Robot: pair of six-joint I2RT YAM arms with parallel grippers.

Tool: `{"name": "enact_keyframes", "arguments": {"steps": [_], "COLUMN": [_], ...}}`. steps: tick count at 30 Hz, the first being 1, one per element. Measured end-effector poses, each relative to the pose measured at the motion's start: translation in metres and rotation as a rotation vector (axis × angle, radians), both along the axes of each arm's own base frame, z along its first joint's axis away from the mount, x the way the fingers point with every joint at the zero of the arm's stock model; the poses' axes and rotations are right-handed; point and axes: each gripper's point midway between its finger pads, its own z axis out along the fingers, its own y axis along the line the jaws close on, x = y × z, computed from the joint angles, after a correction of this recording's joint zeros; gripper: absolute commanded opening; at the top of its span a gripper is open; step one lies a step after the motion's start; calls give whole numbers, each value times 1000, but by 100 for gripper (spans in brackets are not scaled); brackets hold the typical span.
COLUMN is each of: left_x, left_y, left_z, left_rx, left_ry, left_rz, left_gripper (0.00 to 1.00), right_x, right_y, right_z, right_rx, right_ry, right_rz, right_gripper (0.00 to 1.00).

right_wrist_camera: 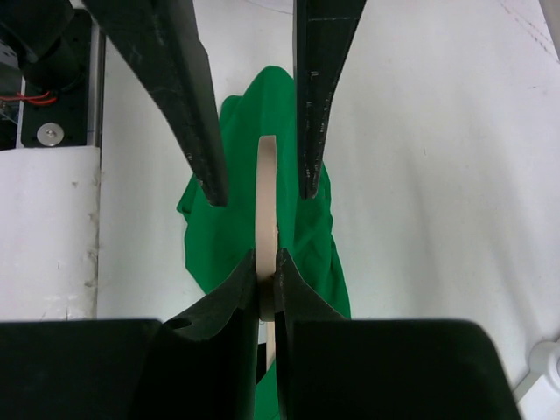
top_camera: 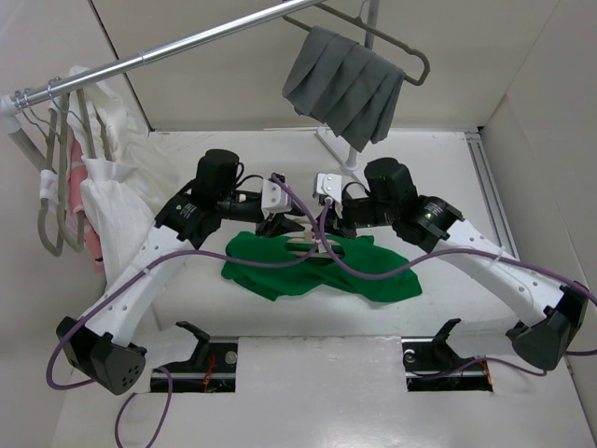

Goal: Place the t-shirt on the hanger
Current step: Place tshirt on hanger

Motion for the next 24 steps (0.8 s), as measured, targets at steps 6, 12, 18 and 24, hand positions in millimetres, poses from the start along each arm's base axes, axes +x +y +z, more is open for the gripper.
{"name": "enact_keyframes", "arguments": {"steps": [6,12,18,24], "left_x": [3,0,-1,-3], "left_y": [0,-3,-2,0], "left_z": [0,-4,-4,-11], "left_rx": [3,12,15,42], "left_ry": [-9,2,-4,4], "left_rz": [13,1,-6,-11], "left_gripper": [20,0,0,0], "right_x": [-1,-2,-2,1], "right_y": [1,1,1,-4], "right_z": [1,1,1,3], "right_rx": [5,4,3,-4], "right_ry": [1,-5,-17,-67], "right_rz": [8,15,27,49], "right_gripper": [0,0,20,100]}}
